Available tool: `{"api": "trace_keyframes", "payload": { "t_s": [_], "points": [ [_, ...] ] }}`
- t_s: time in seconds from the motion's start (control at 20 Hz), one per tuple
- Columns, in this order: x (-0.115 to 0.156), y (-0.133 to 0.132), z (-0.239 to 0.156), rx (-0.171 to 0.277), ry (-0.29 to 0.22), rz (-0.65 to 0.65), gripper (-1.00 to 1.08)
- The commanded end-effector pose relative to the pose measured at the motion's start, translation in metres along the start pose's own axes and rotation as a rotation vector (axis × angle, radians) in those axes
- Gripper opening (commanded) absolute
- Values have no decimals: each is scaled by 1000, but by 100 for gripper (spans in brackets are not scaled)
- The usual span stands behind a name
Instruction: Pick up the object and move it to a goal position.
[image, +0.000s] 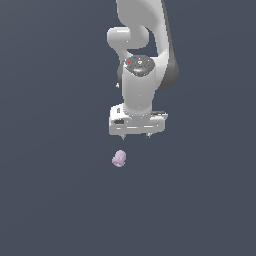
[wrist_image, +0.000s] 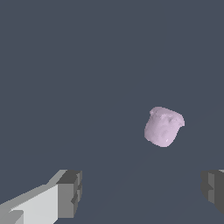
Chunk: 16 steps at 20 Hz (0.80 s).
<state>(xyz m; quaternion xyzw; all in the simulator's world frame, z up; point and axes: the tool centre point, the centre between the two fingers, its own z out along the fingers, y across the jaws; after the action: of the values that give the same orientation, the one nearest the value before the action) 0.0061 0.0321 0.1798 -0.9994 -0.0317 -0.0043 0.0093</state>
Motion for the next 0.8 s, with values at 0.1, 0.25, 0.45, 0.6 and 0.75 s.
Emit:
{"api": "trace_keyframes", "payload": {
  "t_s": [0.1,0.25,0.45,0.6,0.75],
  "points": [
    [2,-2,-2,0,5,-7,100],
    [9,-13,-13,-2,30,-41,100],
    [14,-24,-24,-3,51,-77,100],
    [14,-23,-22,-3,49,-73,100],
    [14,-18,-17,-2,46,-49,100]
  ]
}}
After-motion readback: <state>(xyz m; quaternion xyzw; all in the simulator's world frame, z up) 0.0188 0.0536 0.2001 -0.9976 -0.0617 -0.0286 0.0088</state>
